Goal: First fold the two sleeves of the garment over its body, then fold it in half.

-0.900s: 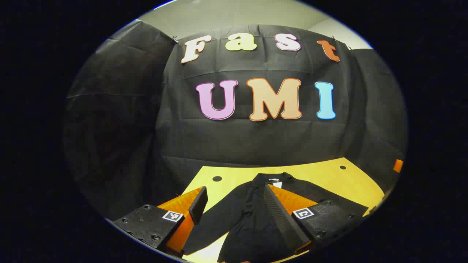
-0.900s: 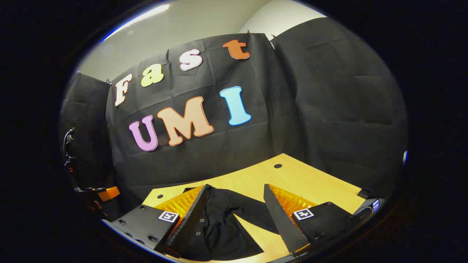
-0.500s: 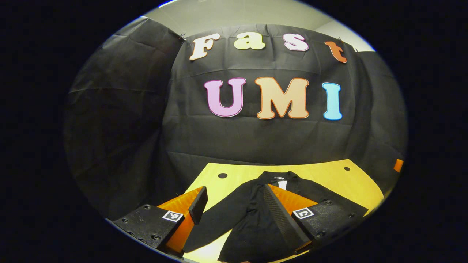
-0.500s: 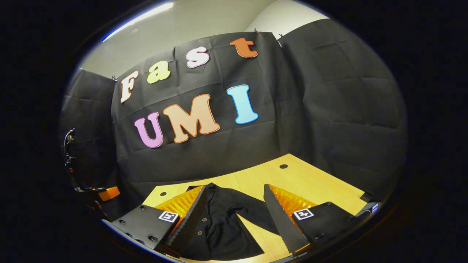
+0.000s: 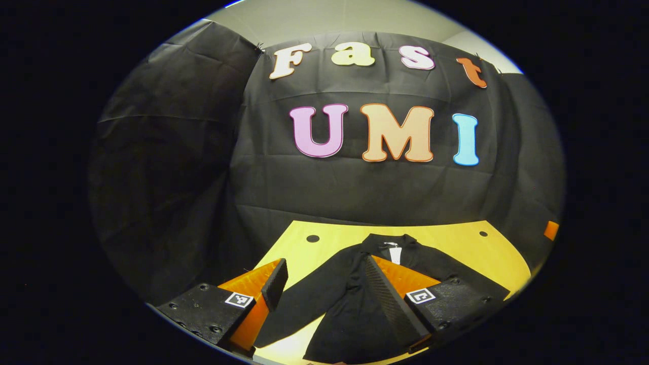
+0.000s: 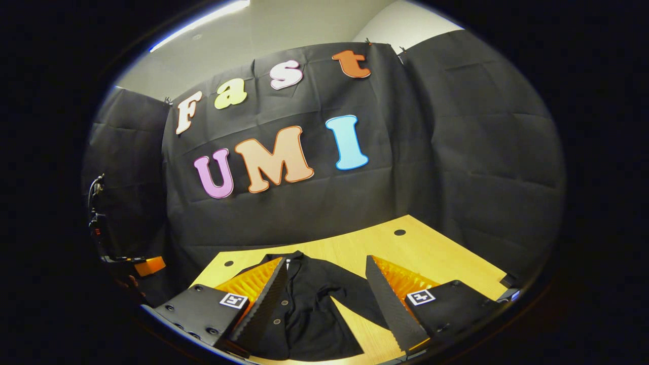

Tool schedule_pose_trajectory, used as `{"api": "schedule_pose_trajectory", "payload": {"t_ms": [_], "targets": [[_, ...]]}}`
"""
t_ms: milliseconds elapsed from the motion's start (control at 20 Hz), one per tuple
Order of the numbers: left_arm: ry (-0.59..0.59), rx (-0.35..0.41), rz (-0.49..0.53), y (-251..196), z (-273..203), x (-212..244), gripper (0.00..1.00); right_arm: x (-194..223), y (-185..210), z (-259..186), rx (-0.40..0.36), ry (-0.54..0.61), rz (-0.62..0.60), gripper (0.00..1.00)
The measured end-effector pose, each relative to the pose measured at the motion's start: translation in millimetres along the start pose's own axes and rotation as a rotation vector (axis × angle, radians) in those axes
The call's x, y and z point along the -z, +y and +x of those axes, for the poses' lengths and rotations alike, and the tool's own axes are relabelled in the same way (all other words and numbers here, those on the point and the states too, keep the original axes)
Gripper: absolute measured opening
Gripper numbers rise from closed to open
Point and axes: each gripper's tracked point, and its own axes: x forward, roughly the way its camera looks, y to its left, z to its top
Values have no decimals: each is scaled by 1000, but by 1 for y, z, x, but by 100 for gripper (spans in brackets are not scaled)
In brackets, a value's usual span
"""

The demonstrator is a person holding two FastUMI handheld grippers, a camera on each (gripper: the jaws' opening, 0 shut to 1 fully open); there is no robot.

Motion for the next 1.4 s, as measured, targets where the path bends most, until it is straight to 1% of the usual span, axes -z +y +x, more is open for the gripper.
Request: {"api": "schedule_pose_trajectory", "payload": {"t_ms": [100, 200, 250, 400, 450, 500, 550, 600, 650, 900, 950, 1000, 1050, 1200, 1400], "targets": [[0, -2, -9, -1, -2, 1, 93, 3, -1, 1, -2, 9, -3, 94], [8, -6, -17, -1, -2, 5, 93, 4, -1, 1, -2, 15, -3, 94], [13, -9, -18, 1, -3, 6, 93, 3, -2, 3, -2, 14, -3, 98], [20, -24, -11, 5, -3, 10, 93, 4, -5, 6, 0, 18, 2, 98], [25, -31, -7, 7, -3, 10, 93, 3, -5, 7, 1, 18, 6, 94], [29, -41, -5, 10, -2, 11, 93, 4, -6, 8, 3, 19, 8, 98], [34, -45, -7, 11, -1, 12, 93, 4, -8, 9, 8, 21, 9, 94], [37, -46, -11, 10, -2, 13, 93, 5, -11, 10, 13, 21, 8, 94], [40, -43, -17, 9, -2, 14, 93, 6, -13, 11, 19, 23, 7, 98], [57, -48, -8, 12, -3, 20, 93, 13, -26, 11, 48, 38, 7, 97], [59, -48, -4, 11, -3, 20, 100, 13, -27, 11, 50, 39, 13, 100], [60, -48, 0, 12, -3, 21, 100, 12, -28, 10, 52, 38, 17, 100], [63, -46, 5, 12, -3, 20, 100, 11, -29, 10, 54, 36, 18, 98], [60, -58, 18, 15, -2, 20, 100, 13, -32, 9, 57, 36, 16, 98], [51, -66, 42, 18, 2, 14, 100, 16, -44, 7, 83, 44, 18, 98]]}}
